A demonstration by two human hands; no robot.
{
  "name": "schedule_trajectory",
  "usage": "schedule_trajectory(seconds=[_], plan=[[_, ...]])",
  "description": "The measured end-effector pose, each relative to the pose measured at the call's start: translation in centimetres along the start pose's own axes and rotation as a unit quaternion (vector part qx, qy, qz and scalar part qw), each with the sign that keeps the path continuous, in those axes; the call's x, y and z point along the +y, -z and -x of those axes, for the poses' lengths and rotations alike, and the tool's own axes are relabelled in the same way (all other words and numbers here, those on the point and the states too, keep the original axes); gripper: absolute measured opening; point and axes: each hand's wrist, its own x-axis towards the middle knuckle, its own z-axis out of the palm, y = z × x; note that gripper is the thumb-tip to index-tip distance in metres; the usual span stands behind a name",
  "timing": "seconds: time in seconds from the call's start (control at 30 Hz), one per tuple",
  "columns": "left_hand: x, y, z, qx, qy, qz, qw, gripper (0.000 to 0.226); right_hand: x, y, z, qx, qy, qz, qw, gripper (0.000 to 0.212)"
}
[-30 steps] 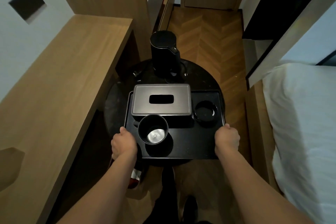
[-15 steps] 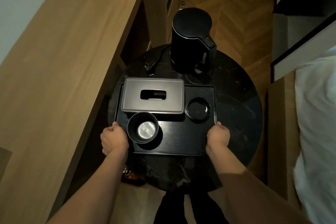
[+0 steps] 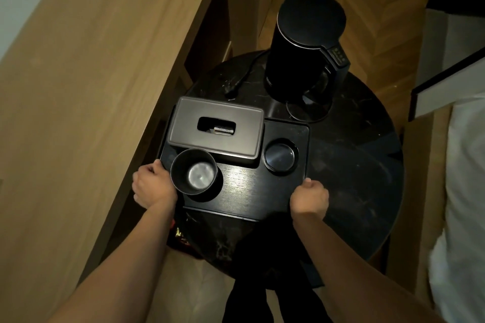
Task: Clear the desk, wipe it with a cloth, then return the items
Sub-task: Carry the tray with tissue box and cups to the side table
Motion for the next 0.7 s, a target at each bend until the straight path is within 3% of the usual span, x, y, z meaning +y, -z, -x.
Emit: schedule_trajectory(seconds=[0.23,0.47,0.7], plan=[[0.3,0.0,0.2,0.003,0.004,0.06,0.998,0.029,-0.8,0.8,-0.1,-0.015,0.001,0.01,1.0,0.036],[0.9,-0.3,0.0,0.0,0.0,0.093,0.996,0.026,-1.1,0.6,0.2,0.024,-0.017,-0.047,0.998,0.028],[1.8,-0.8,0.8,-0.002,-0.003,0.107,0.994,0.025,-1.1,1.6,-0.6,0.002,-0.023,0.011,1.0,0.028]])
